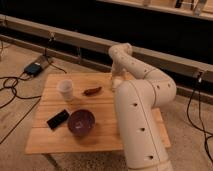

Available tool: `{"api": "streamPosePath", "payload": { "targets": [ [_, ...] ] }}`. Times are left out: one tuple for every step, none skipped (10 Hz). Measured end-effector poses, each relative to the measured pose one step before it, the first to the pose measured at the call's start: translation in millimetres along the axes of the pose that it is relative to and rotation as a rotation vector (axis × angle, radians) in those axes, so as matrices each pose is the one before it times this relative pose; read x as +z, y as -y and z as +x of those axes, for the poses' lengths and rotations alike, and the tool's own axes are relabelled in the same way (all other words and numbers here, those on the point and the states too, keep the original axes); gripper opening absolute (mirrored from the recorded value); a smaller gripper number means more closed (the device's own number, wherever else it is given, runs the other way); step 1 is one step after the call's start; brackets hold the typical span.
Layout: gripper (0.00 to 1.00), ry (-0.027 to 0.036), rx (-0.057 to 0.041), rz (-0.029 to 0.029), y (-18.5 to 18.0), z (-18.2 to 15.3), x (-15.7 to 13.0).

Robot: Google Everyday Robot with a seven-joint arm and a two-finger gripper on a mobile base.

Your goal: Place the white sponge in the ceramic cup

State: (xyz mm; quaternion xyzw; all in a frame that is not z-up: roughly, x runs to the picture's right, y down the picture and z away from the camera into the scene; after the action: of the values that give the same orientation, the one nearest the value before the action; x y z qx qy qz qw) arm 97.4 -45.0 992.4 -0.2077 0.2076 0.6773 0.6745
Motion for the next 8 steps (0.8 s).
{"api": "streamPosePath", "payload": {
  "targets": [
    [0.65, -0.00150, 0.00217, -0.00336, 2.73, -3.82, 7.14],
    [0.65, -0.00317, 0.00172, -0.00090, 1.86, -1.32, 4.29],
    [0.65, -0.00537, 0.00261, -0.00154, 1.96, -1.07, 5.27],
    [0.65, -0.00633, 0.00163, -0.00179, 1.34, -0.38, 5.02],
    [0.65, -0.00703, -0.00037, -0.00109, 0.84, -0.25, 5.28],
    [0.65, -0.00724, -0.00232, 0.00057, 0.27, 0.07, 4.51],
    [0.65, -0.00723, -0.00437, 0.00153, -0.35, -0.07, 4.23],
    [0.65, -0.00646, -0.00452, 0.00115, -0.98, -0.01, 3.41]
  ]
}}
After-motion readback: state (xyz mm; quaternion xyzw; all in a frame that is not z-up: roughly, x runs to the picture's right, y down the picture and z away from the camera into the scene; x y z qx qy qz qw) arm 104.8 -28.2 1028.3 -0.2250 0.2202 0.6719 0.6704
